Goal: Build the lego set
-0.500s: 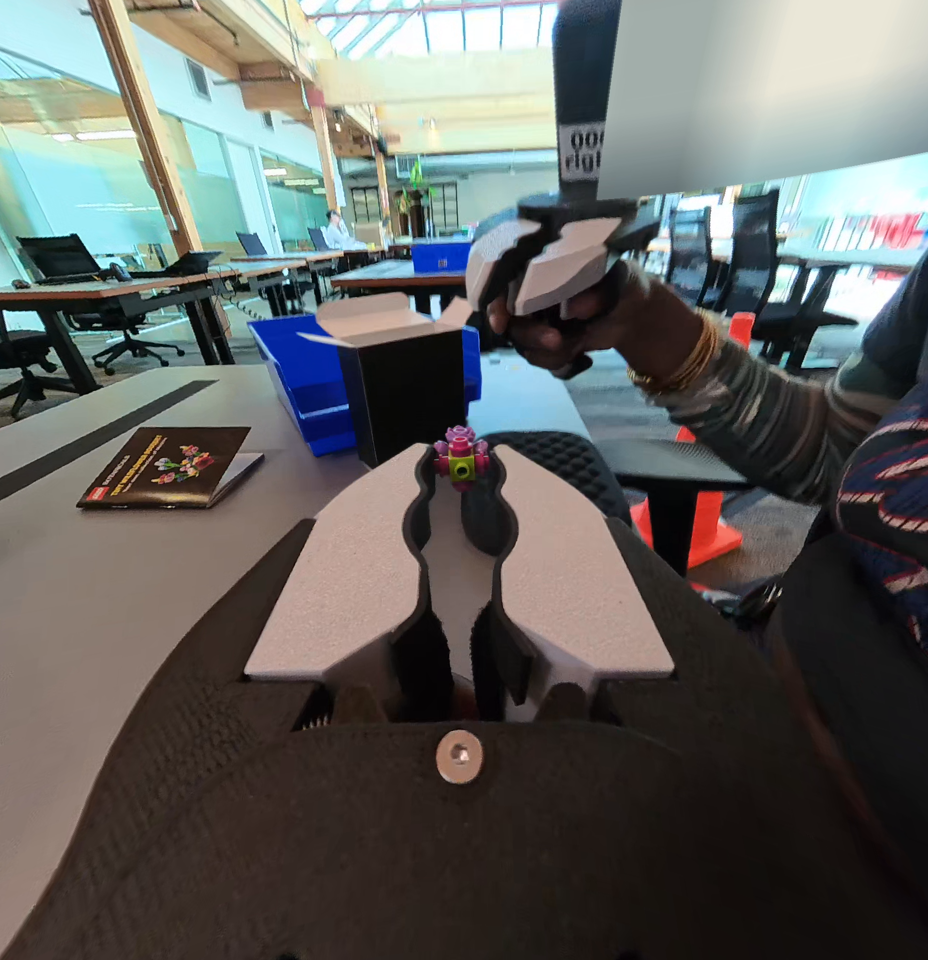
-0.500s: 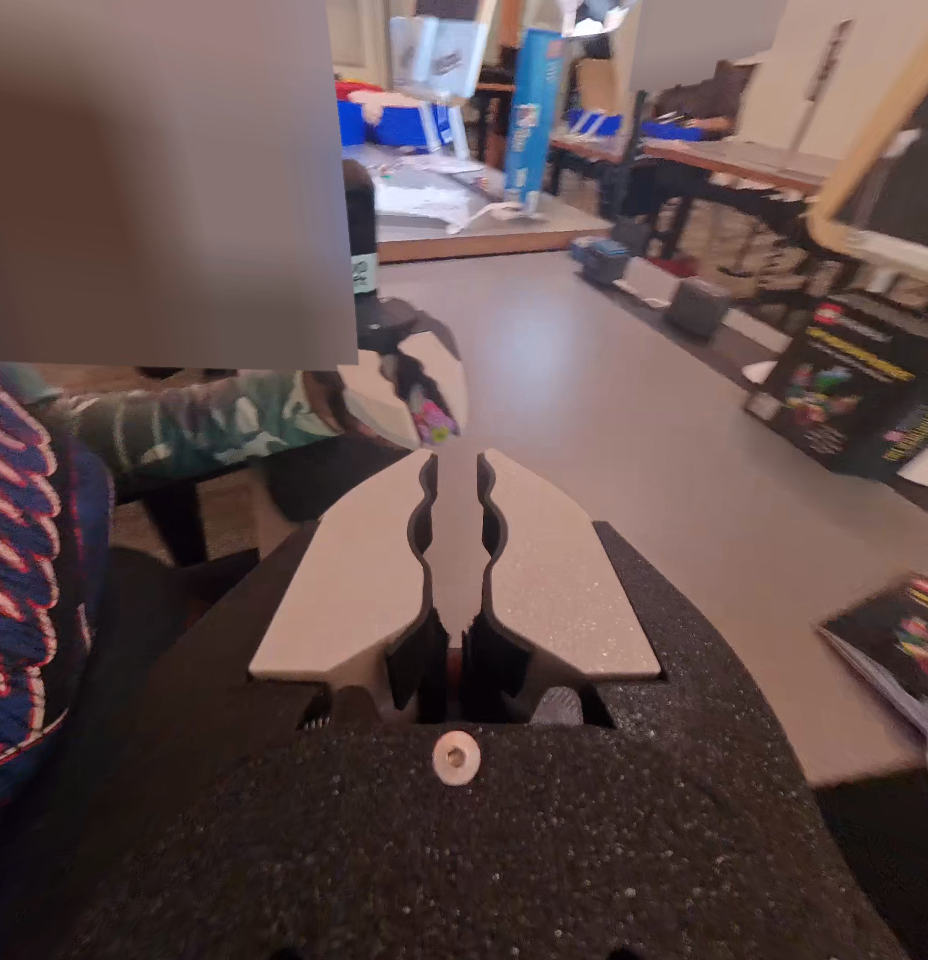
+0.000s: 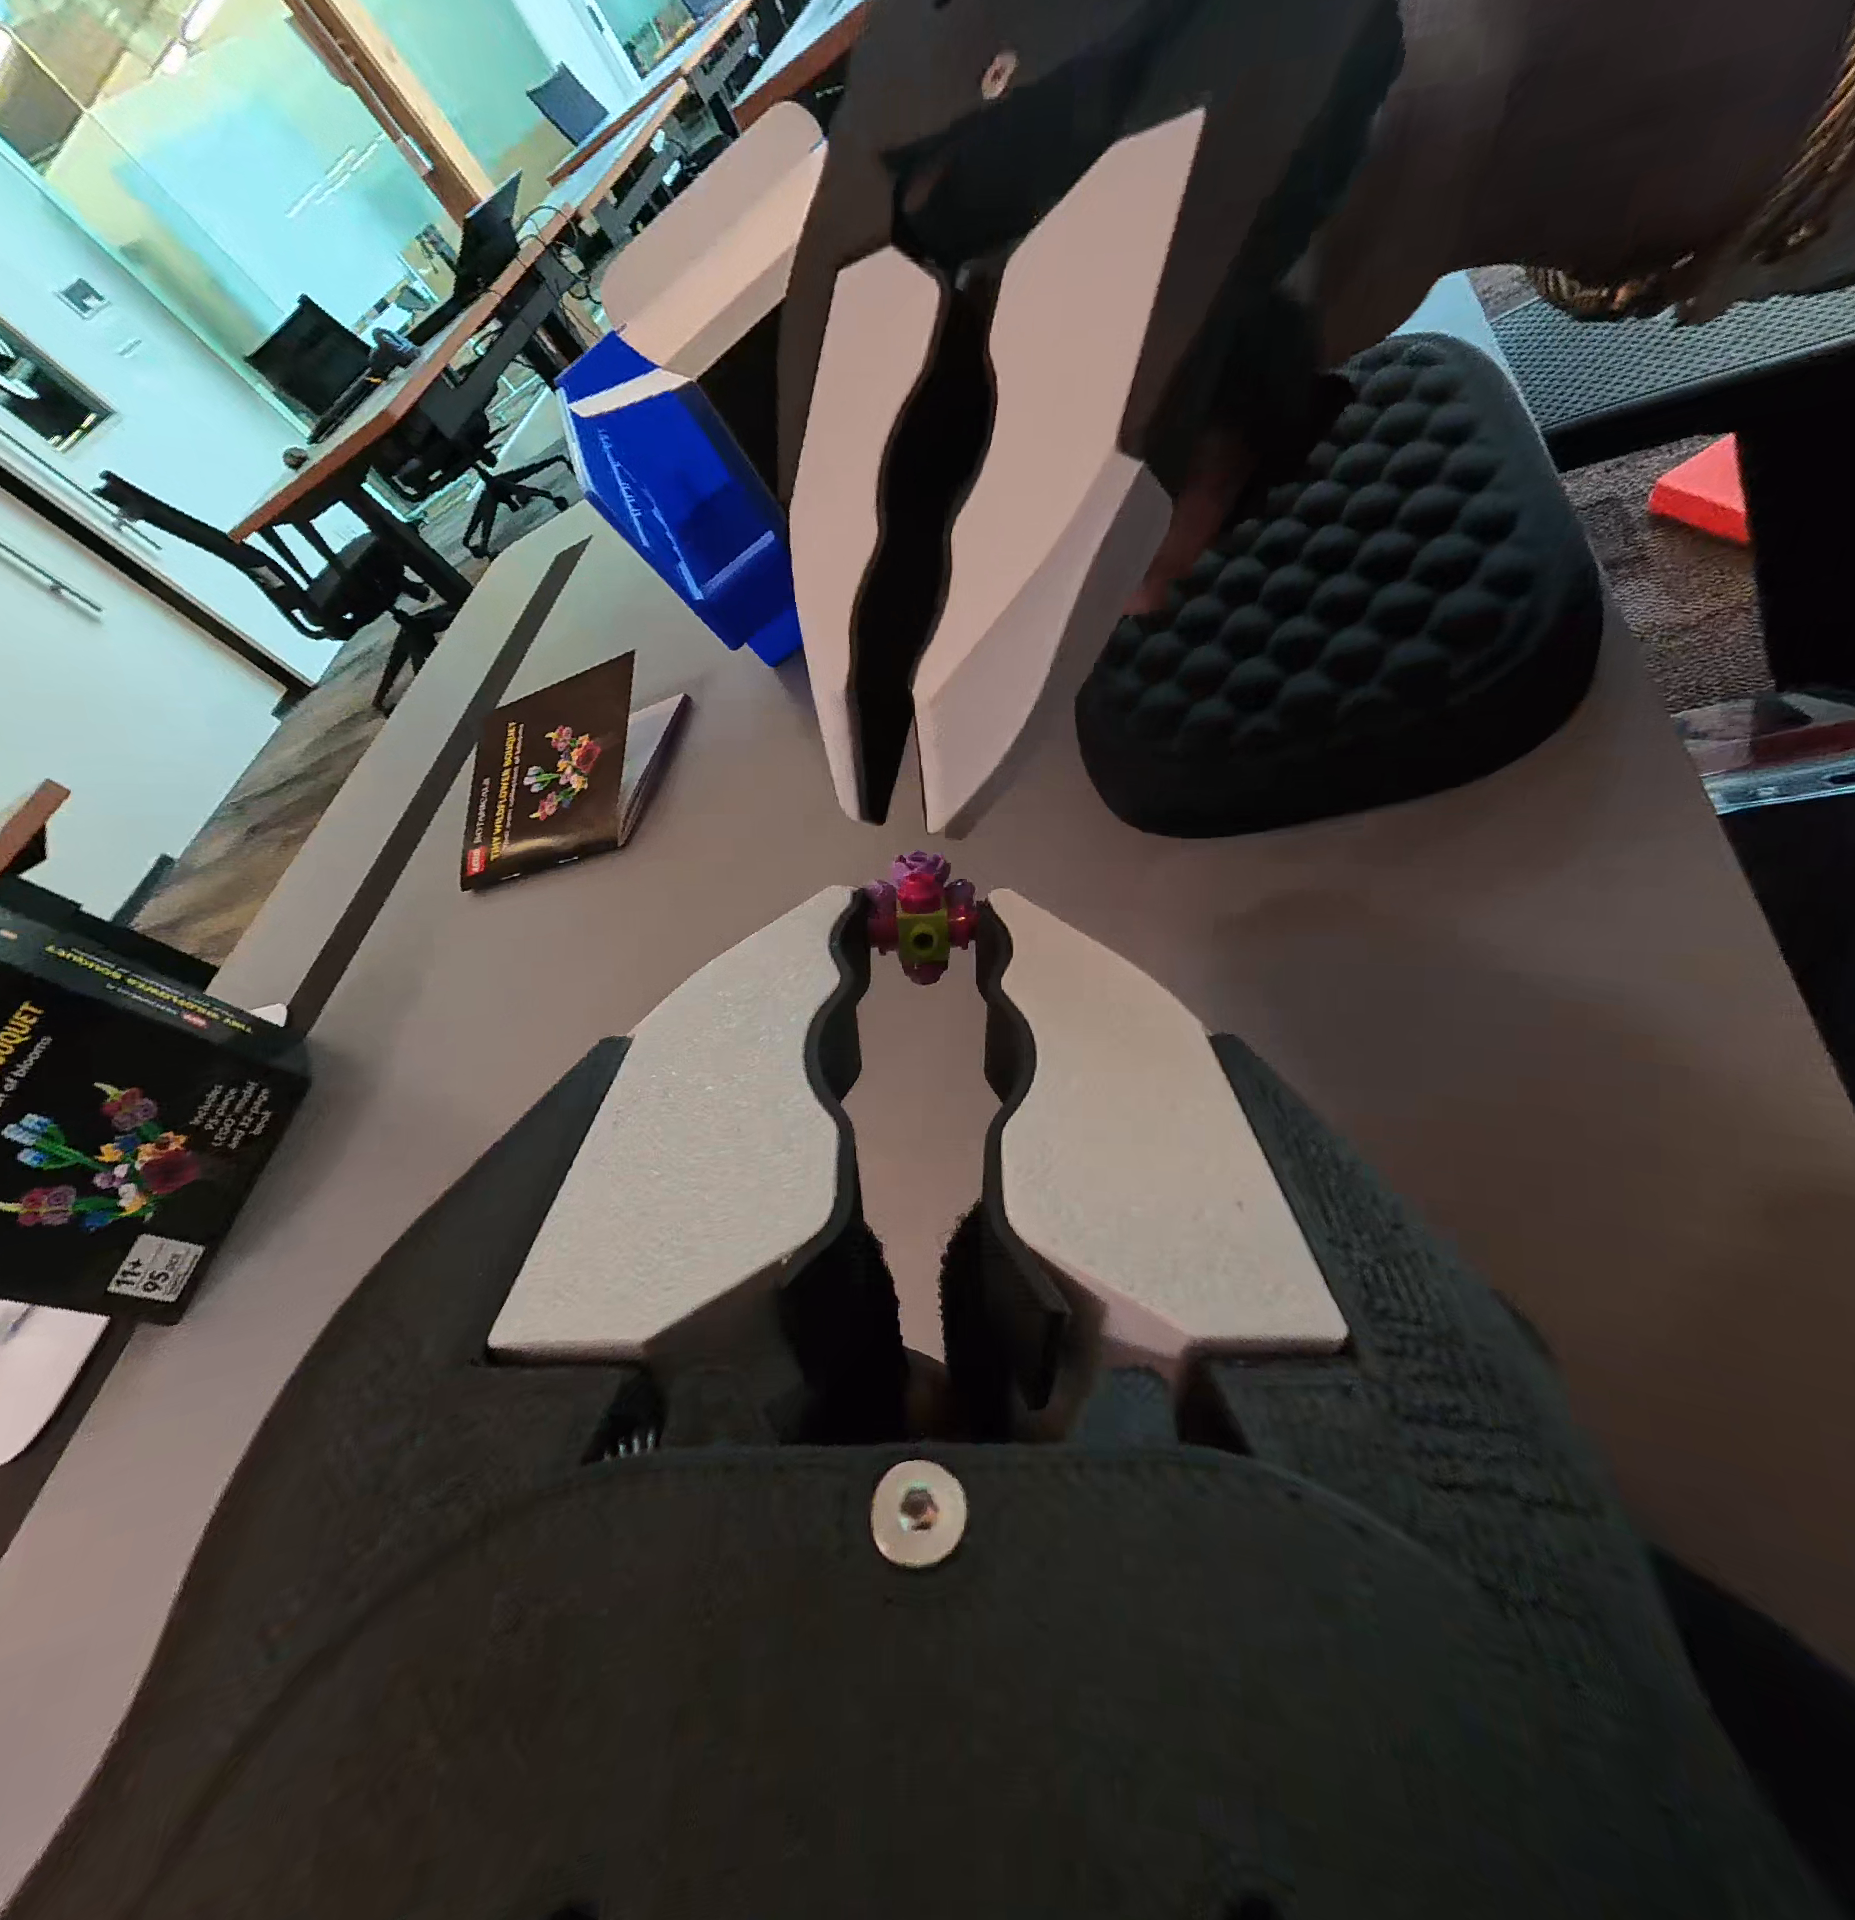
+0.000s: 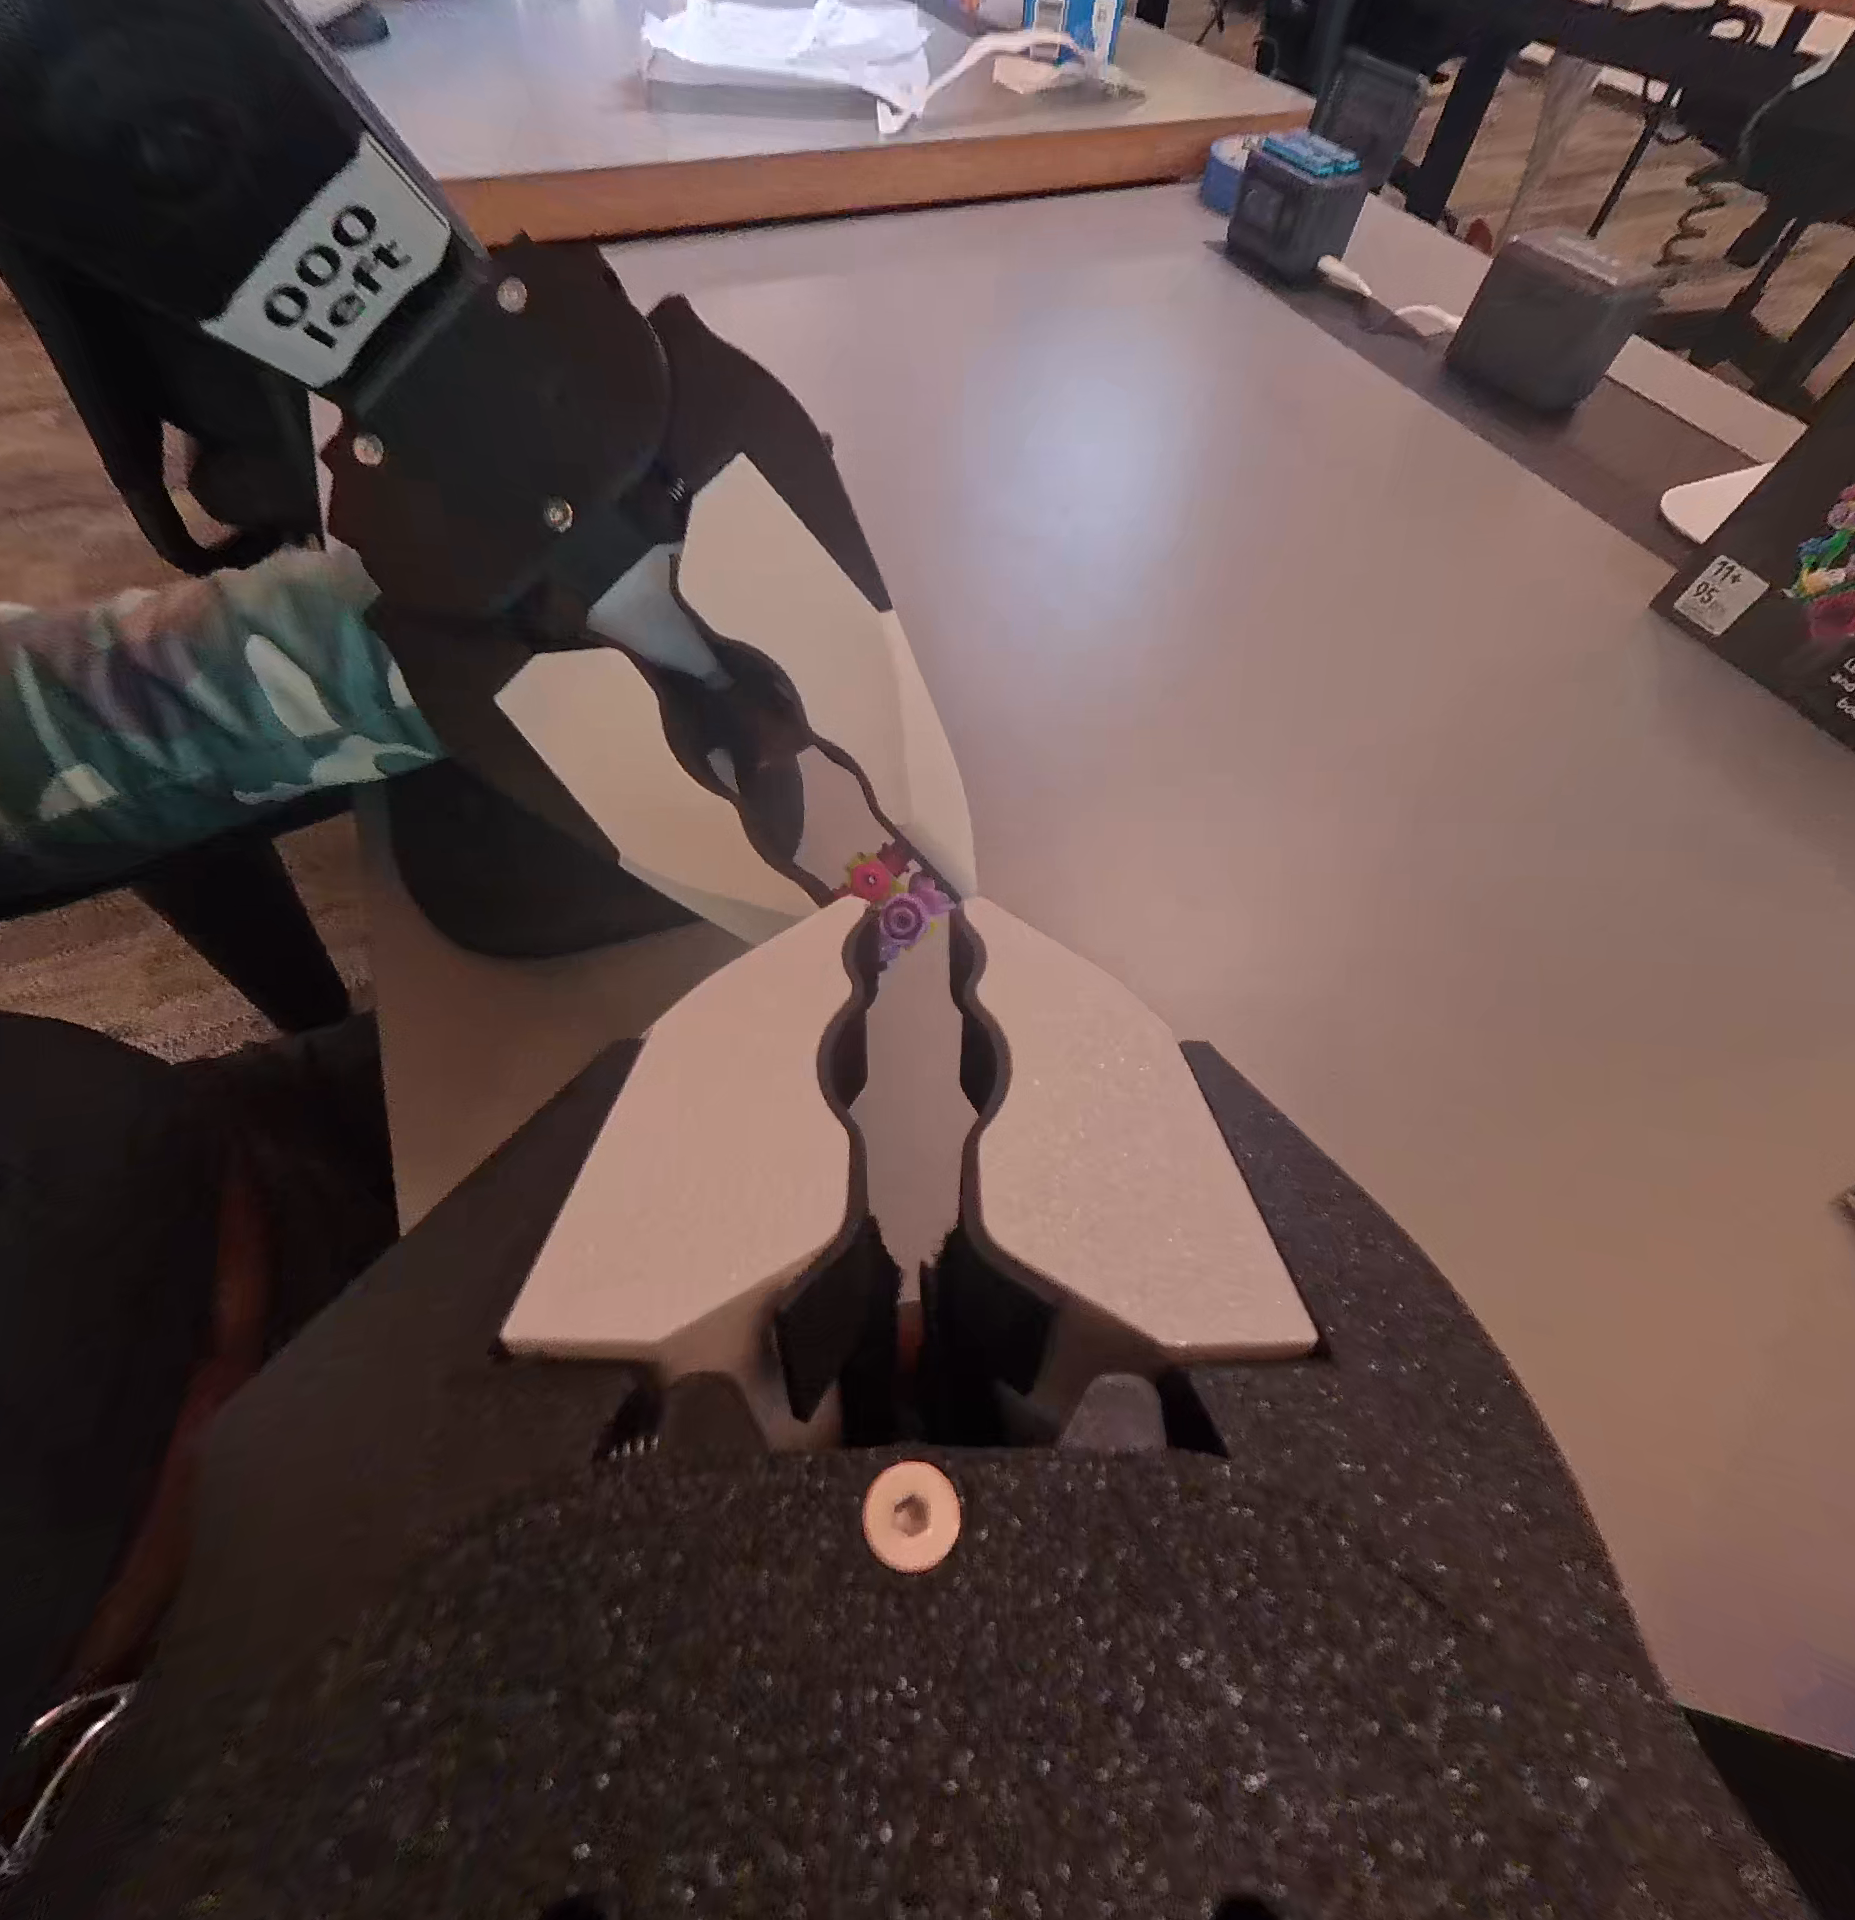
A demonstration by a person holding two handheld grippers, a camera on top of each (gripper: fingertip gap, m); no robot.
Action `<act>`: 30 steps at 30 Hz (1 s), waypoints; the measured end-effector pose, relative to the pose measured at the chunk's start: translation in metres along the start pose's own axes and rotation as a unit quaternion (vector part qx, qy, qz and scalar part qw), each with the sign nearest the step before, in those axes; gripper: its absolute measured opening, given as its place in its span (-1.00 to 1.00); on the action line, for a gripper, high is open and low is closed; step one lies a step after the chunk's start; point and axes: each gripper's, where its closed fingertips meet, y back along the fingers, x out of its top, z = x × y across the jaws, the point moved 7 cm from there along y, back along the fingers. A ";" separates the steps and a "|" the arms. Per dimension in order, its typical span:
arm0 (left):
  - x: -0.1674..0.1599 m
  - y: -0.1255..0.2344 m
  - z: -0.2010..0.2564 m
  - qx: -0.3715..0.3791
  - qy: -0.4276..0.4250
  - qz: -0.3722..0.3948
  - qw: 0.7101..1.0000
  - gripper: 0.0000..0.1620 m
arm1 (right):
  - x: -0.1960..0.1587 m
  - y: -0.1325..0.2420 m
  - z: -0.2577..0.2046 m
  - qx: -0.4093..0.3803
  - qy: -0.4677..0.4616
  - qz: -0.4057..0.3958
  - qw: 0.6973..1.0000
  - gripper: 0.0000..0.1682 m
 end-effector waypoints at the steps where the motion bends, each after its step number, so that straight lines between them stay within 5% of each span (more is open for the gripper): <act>1: 0.000 0.000 0.000 0.001 -0.002 -0.001 1.000 -0.76 | -0.001 -0.001 0.000 -0.001 0.004 -0.010 1.000 -0.84; 11: -0.001 -0.002 0.003 -0.006 -0.011 -0.009 1.000 -0.76 | -0.004 -0.007 -0.004 0.000 0.023 -0.033 0.999 -0.88; 18: -0.022 -0.004 -0.006 0.011 0.030 -0.097 0.995 -0.76 | 0.004 0.006 -0.010 -0.145 0.240 -0.058 0.958 -0.89; 22: -0.011 0.005 -0.013 0.025 0.057 -0.024 0.998 -0.77 | 0.016 0.040 0.003 -0.204 0.185 -0.018 0.961 -0.89; 30: -0.002 0.007 -0.012 0.023 0.071 0.031 0.997 -0.77 | 0.001 0.143 0.075 -0.463 -0.005 -0.073 0.883 -0.88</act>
